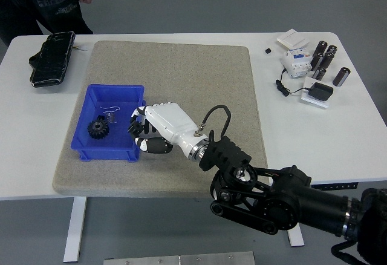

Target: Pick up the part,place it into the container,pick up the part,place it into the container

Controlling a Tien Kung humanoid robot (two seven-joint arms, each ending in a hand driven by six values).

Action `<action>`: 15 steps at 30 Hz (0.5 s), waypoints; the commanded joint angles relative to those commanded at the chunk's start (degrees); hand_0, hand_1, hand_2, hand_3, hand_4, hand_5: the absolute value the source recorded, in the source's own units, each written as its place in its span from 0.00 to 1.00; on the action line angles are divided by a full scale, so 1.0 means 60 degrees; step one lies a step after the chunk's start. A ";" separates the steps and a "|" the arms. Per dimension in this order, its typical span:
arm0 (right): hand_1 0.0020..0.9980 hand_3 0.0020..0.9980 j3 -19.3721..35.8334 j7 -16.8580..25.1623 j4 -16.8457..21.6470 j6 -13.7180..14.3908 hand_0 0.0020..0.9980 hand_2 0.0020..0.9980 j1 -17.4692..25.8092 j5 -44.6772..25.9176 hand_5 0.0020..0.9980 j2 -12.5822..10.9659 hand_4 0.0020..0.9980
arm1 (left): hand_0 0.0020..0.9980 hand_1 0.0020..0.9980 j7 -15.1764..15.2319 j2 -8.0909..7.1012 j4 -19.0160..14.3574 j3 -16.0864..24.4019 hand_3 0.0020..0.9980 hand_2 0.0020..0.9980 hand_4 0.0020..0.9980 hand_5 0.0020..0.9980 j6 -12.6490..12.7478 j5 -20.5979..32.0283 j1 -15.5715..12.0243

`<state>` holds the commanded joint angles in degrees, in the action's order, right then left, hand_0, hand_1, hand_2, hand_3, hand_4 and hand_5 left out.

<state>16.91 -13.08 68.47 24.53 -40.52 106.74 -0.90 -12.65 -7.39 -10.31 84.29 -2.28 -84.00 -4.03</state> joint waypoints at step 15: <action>0.41 0.49 -0.0759 0.0162 -0.0405 0.0033 0.35 0.43 -0.0428 -0.0496 0.21 0.0151 0.47 | 0.67 0.60 -0.0026 -0.0022 0.0000 0.0008 0.59 0.59 0.70 0.57 -0.0003 -0.0022 0.0020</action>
<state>12.36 -12.11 66.04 24.73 -43.08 103.77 0.00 -12.81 -7.53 -10.31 84.34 -2.30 -84.13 -3.91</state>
